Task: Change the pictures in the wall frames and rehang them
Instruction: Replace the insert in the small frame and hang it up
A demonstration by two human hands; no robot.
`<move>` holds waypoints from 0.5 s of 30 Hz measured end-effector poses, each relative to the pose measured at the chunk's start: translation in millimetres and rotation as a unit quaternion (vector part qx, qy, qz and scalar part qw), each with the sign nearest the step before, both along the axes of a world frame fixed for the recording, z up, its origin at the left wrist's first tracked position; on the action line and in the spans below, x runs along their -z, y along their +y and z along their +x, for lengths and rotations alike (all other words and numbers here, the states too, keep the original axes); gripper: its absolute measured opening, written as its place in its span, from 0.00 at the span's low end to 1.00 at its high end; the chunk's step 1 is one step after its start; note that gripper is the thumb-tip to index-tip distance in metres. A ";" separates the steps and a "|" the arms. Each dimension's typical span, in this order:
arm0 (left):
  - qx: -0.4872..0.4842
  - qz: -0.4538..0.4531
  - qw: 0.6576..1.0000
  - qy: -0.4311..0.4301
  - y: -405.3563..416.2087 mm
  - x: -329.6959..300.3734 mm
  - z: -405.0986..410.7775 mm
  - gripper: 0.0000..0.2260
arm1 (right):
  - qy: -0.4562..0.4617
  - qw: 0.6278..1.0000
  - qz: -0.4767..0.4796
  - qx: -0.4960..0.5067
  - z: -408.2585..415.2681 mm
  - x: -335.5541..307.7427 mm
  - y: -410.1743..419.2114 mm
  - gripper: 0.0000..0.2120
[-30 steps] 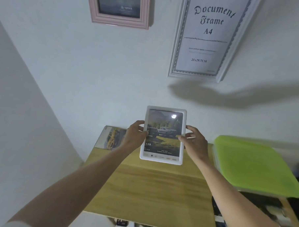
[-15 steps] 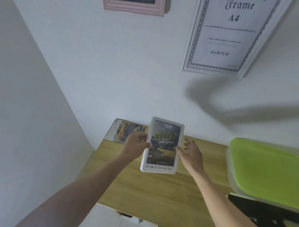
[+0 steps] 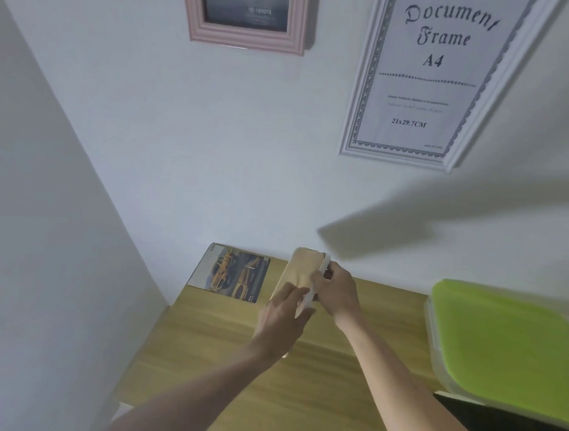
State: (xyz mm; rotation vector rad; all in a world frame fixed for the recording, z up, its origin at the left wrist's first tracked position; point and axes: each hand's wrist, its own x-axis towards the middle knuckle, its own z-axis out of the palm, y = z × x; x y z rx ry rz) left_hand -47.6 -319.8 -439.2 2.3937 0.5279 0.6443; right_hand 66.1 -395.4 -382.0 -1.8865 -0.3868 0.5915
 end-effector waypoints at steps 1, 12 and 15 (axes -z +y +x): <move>0.017 0.006 1.000 -0.018 2.5 3.0 0.5 0.16 | 0.014 1.000 0.008 0.001 3.2 1.7 -2.2 0.07; -0.025 -0.122 0.991 0.047 92.3 3.8 -5.5 0.26 | 0.043 0.998 0.023 -0.028 20.4 30.9 -39.5 0.07; 0.023 -0.168 0.983 0.066 91.7 8.9 -9.6 0.28 | 0.026 0.999 0.016 -0.036 15.5 39.6 -41.6 0.06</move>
